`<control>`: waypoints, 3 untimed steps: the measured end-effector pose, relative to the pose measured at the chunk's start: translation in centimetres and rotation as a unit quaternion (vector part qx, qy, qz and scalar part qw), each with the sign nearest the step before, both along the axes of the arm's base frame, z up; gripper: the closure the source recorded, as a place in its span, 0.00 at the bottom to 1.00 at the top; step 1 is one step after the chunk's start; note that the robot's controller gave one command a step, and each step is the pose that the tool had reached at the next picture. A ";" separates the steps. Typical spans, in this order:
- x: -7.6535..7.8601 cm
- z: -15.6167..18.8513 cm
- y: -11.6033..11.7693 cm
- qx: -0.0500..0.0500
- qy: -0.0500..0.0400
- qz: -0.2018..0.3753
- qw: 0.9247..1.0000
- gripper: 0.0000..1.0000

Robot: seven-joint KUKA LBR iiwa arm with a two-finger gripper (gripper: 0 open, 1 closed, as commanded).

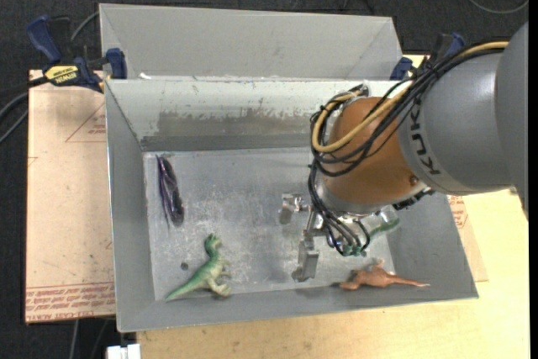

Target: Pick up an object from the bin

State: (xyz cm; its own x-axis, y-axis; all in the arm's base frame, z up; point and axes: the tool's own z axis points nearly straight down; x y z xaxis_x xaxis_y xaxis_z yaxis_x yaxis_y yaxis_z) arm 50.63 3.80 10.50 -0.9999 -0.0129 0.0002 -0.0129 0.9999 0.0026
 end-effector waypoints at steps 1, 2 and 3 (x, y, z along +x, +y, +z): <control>1.7 -0.1 -8.9 -0.001 0.006 0.075 0.997 0.00; 2.5 -0.3 -6.7 0.000 0.001 -0.114 0.993 0.00; 5.6 10.1 -8.8 -0.001 0.005 -0.008 1.000 0.00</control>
Offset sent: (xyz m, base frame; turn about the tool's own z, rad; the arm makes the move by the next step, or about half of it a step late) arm 0.0274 -0.0505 -0.0046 0.2967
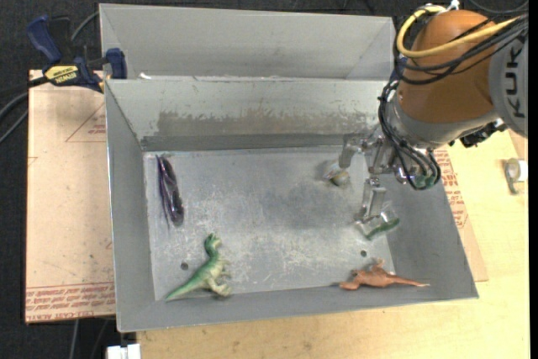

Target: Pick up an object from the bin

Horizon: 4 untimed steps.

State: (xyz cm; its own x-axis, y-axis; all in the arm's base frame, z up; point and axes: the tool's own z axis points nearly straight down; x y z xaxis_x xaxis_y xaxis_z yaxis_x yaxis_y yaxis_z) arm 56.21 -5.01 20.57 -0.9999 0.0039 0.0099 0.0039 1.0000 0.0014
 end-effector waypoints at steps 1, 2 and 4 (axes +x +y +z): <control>0.2 -1.7 8.1 0.000 -0.003 -0.116 0.993 0.00; 3.3 -5.0 0.9 0.000 -0.003 -0.122 0.993 0.00; 5.0 -11.9 -0.5 0.000 -0.005 -0.171 0.985 0.00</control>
Offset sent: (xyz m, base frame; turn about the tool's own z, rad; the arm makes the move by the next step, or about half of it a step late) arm 0.0598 -0.0881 -0.0780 0.1355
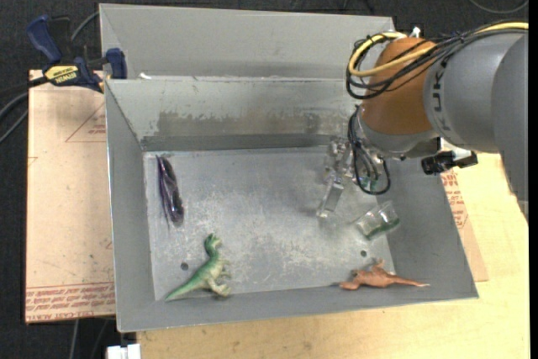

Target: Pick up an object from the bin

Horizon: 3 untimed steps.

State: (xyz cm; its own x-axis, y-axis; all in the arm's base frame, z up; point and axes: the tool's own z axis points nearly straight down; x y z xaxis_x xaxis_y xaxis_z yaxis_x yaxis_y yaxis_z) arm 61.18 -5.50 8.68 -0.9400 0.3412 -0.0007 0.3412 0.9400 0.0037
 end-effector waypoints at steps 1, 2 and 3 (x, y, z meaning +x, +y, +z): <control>2.7 -1.2 -8.4 -0.003 -0.005 0.088 0.996 0.00; 0.0 -1.7 -8.2 0.000 -0.001 -0.006 1.000 1.00; 0.0 -1.7 -8.2 0.000 -0.001 -0.006 1.000 0.00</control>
Offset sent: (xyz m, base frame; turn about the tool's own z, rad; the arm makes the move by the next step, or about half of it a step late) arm -0.0010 -0.0827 -0.0168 0.0134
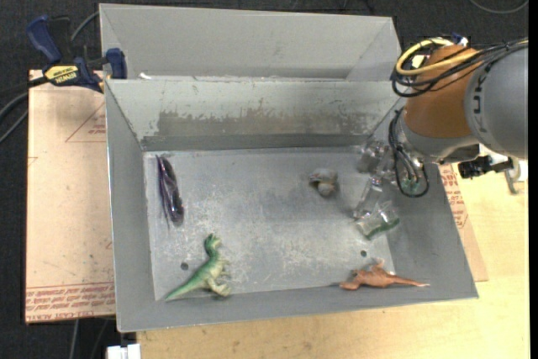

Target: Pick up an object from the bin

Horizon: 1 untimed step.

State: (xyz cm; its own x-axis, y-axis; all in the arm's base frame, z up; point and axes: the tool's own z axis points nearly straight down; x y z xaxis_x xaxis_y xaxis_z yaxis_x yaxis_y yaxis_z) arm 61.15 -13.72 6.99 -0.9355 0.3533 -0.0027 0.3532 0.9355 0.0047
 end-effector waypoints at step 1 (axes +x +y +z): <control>0.0 0.0 0.0 0.000 0.000 0.000 1.000 0.00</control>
Offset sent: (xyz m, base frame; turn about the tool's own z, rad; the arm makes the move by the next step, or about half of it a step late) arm 0.0435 0.0338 0.0001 0.3718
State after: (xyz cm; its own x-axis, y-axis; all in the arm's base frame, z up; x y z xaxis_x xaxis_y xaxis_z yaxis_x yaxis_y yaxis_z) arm 61.15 -13.72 6.99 -0.9355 0.3533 -0.0026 0.3533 0.9355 0.0048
